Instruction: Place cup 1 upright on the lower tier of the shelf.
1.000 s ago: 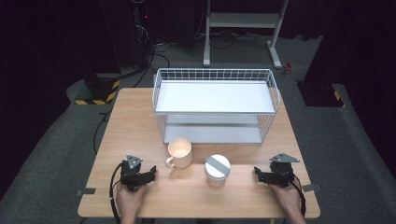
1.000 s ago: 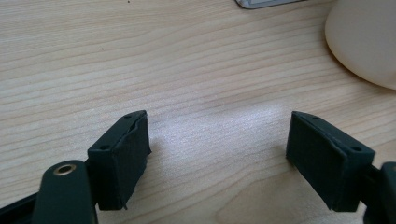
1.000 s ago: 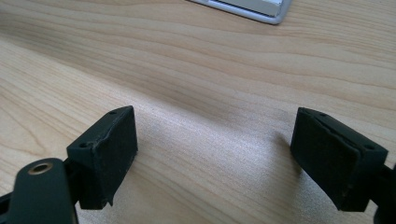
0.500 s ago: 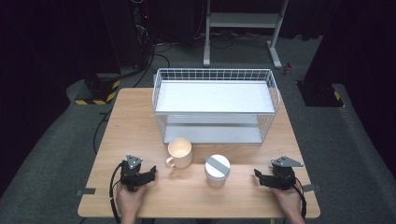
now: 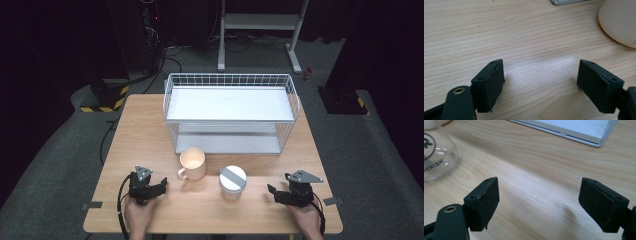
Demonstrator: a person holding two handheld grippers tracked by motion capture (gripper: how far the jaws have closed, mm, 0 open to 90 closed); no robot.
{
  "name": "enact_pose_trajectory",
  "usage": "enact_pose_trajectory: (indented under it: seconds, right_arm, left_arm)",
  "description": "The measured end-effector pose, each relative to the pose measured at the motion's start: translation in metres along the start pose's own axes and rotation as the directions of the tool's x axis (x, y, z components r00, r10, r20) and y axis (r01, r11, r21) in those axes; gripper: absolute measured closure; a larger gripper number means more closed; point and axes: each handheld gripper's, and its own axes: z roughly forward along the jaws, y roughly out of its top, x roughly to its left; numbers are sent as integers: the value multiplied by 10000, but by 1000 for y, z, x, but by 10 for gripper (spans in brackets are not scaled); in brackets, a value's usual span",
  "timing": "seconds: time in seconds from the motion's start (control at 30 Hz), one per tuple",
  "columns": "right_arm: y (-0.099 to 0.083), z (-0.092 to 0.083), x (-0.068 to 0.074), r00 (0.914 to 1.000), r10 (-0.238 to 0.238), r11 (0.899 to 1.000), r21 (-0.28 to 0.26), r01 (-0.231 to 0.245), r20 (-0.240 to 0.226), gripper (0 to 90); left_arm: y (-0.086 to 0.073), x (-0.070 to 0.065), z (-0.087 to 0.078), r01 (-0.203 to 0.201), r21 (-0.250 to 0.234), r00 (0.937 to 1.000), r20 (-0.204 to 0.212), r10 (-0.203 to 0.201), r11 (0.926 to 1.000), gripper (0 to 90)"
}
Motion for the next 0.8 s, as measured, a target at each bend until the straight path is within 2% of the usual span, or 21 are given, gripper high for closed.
enact_pose_trajectory:
  seconds: [0.4, 0.8]
  right_arm:
    - [2, 0, 17, 9974, -369, 9992, -149, 361, -624, 165]
    - [5, 5, 40, 9840, -980, 9949, -364, 935, -1491, 145]
  left_arm:
    - [0, 0, 0, -8, -10, 10000, -7, 8, 10000, 220]
    - [0, 0, 0, 30, 4, 10000, -22, -30, 10000, 220]
